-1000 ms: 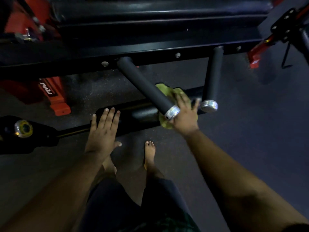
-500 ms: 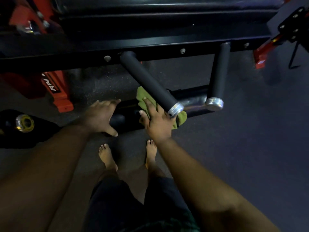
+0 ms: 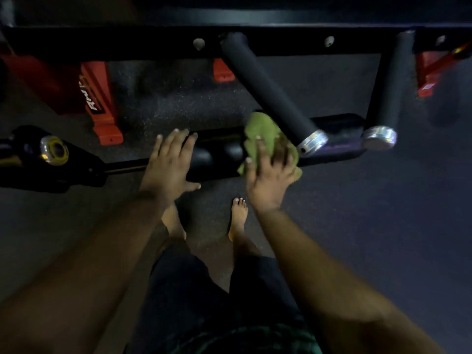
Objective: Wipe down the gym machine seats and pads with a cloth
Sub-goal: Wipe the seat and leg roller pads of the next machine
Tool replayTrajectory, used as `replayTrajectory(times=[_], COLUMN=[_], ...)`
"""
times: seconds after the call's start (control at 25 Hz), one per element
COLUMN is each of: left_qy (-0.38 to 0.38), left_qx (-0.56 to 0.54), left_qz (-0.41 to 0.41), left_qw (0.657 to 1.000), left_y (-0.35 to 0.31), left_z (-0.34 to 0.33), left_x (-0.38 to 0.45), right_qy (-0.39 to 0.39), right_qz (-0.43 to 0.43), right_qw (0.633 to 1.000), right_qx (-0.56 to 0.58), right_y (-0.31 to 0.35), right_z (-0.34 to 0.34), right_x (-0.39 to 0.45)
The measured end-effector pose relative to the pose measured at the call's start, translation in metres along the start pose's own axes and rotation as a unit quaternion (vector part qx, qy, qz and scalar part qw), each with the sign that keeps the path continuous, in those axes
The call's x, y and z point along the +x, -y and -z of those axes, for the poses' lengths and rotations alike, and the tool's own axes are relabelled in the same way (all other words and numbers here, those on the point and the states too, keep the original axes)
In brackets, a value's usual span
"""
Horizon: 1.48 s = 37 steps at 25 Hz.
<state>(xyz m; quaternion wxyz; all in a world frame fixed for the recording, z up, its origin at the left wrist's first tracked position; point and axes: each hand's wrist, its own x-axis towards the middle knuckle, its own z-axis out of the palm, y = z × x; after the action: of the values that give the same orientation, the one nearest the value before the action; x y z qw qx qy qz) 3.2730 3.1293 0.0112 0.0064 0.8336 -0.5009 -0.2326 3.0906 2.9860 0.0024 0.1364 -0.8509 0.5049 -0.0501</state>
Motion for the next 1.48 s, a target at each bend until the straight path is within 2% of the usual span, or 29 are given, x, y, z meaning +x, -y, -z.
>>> replayTrajectory(times=[0.08,0.16,0.2,0.28,0.36,0.44,0.52,0.6,0.68,0.76,0.84,0.88,0.96,1.08,1.16,1.2,1.24,1.32,1.4,1.48], left_qy=[0.053,0.115,0.124,0.085,-0.002,-0.047,-0.061,-0.083,-0.102,-0.101,-0.066,-0.044,0.008,0.048,-0.006,-0.051,-0.083,-0.110,-0.121,-0.105], left_qx=[-0.032,-0.064,-0.060,-0.032,-0.006,0.030,0.070,0.086,0.072,0.045,0.017,0.009,0.001,-0.028,-0.021,-0.006,0.011,0.034,0.025,0.014], left_qz=[-0.010,-0.001,0.001,-0.001,-0.015,-0.040,-0.025,0.007,0.021,0.012,-0.002,-0.005,-0.003,0.011,0.012,-0.002,-0.018,-0.008,0.025,0.030], left_qw=[0.998,0.991,0.990,0.996,1.000,0.998,0.995,0.993,0.992,0.994,0.998,0.999,1.000,0.998,1.000,0.999,0.996,0.993,0.992,0.994], left_y=[0.017,0.025,0.024,0.018,0.010,0.000,-0.005,-0.012,-0.012,-0.006,0.002,0.005,0.011,0.016,0.013,0.008,0.001,-0.011,-0.014,-0.007], left_z=[0.014,0.032,0.036,0.032,0.010,-0.014,-0.029,-0.032,-0.029,-0.023,-0.010,-0.002,0.015,0.023,0.008,-0.006,-0.020,-0.040,-0.039,-0.026], left_x=[0.022,0.039,0.042,0.032,-0.003,-0.037,-0.043,-0.034,-0.022,-0.011,-0.002,0.004,0.019,0.025,0.004,-0.012,-0.028,-0.041,-0.028,-0.009], right_qy=[0.062,0.088,0.083,0.053,0.049,0.035,-0.017,-0.056,-0.044,0.008,0.035,0.038,0.022,-0.004,-0.032,-0.048,-0.052,-0.007,0.054,0.083], right_qz=[0.084,0.164,0.199,0.223,0.151,0.038,-0.054,-0.088,-0.023,0.107,0.215,0.229,0.159,-0.056,-0.162,-0.185,-0.179,-0.103,0.019,0.150], right_qw=[0.995,0.982,0.974,0.966,0.979,0.995,0.998,0.994,0.999,0.994,0.974,0.970,0.982,0.997,0.986,0.982,0.982,0.995,0.998,0.985], right_qx=[-0.007,-0.037,-0.061,-0.116,-0.124,-0.083,-0.021,0.010,0.001,-0.034,-0.062,-0.077,-0.101,-0.058,0.007,0.012,0.001,0.002,0.008,-0.004], right_y=[0.025,0.026,0.018,-0.017,-0.067,-0.099,-0.087,-0.042,0.002,0.019,0.003,-0.014,-0.058,-0.130,-0.135,-0.120,-0.097,-0.039,0.008,0.020], right_z=[-0.006,-0.001,0.004,0.015,0.025,0.029,0.016,-0.002,-0.016,-0.020,-0.007,0.000,0.014,0.042,0.048,0.045,0.037,0.016,-0.004,-0.007], right_x=[-0.017,-0.003,0.009,0.028,0.039,0.040,0.034,0.021,-0.001,-0.023,-0.009,0.006,0.035,0.074,0.081,0.078,0.067,0.030,-0.011,-0.022])
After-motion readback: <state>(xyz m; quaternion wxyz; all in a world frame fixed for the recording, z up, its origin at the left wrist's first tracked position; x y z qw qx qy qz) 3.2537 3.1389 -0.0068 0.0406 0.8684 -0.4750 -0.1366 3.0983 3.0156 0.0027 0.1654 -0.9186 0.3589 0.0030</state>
